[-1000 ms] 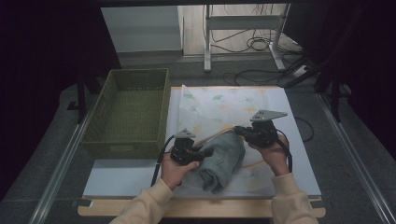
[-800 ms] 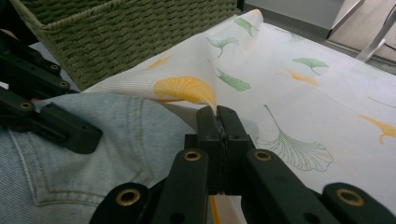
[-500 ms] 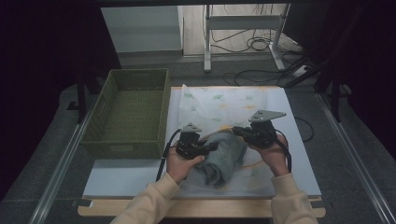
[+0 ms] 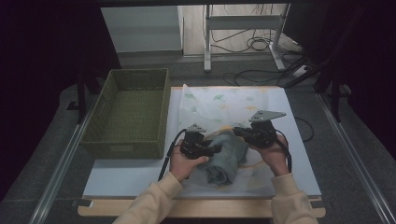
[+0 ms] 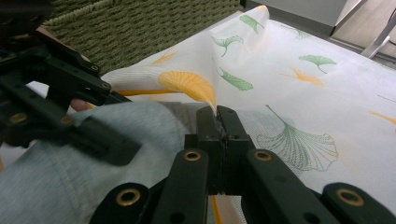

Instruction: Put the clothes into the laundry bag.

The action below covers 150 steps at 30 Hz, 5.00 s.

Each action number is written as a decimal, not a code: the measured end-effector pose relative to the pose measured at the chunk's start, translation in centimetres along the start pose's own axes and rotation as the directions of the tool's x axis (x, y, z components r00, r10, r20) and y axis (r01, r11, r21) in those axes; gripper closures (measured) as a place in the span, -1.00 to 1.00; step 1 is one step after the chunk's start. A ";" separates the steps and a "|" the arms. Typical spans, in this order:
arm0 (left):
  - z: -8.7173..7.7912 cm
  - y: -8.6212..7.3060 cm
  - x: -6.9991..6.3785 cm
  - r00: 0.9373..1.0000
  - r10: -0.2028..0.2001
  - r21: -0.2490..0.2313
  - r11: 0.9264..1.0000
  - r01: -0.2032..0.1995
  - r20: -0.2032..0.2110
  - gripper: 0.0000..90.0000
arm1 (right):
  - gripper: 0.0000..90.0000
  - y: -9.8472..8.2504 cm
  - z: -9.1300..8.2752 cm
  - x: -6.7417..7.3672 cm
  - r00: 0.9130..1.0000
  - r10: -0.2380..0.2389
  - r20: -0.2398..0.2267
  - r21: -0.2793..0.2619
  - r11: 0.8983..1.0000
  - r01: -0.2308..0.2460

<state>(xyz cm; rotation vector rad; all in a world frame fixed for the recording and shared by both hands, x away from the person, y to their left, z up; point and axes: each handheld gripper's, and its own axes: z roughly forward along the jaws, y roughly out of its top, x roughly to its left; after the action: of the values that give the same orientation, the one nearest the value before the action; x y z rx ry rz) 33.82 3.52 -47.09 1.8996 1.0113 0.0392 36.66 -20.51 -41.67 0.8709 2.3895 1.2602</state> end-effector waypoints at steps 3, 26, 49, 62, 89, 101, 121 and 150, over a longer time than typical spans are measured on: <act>-0.4 -0.2 -0.4 1.000 0.011 0.013 1.000 -0.010 -0.007 0.04 | 0.97 -0.1 0.1 -0.1 1.000 0.004 0.001 0.003 1.000 -0.004; -0.1 -2.8 -2.2 0.996 0.090 0.153 0.984 -0.089 0.002 0.28 | 0.97 -0.2 0.3 -0.1 1.000 0.006 0.008 0.013 1.000 -0.006; 0.1 -0.8 -0.9 0.999 0.038 0.061 0.997 -0.037 -0.014 0.67 | 0.97 0.2 0.0 0.4 1.000 -0.006 -0.014 -0.002 1.000 0.006; 1.3 0.9 0.1 0.998 0.023 0.043 0.999 -0.021 -0.054 0.67 | 0.97 0.3 0.0 0.7 0.999 -0.014 -0.028 -0.006 1.000 0.014; -0.7 -1.3 -1.5 0.996 0.087 0.029 0.996 -0.087 -0.017 -0.37 | 0.97 0.0 0.2 0.4 1.000 -0.007 -0.018 0.009 1.000 0.007; 1.1 -2.3 -1.5 0.991 0.124 0.103 0.988 -0.118 -0.052 0.24 | 0.97 0.0 0.3 0.4 1.000 -0.007 -0.017 0.010 1.000 0.007; 2.2 -1.6 -1.3 0.993 0.096 0.079 0.993 -0.090 -0.073 0.43 | 0.97 0.1 0.2 0.5 1.000 -0.011 -0.023 0.011 1.000 0.011; 4.0 0.7 0.0 0.983 0.101 0.037 0.995 -0.097 -0.154 0.42 | 0.97 0.3 -0.1 0.7 0.999 -0.014 -0.043 0.008 1.000 0.014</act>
<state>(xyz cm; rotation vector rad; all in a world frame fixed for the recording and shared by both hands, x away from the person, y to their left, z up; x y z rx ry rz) 35.89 0.47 -48.72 1.9971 1.0249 0.2348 36.21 -19.99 -41.39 0.8358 2.4317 1.2773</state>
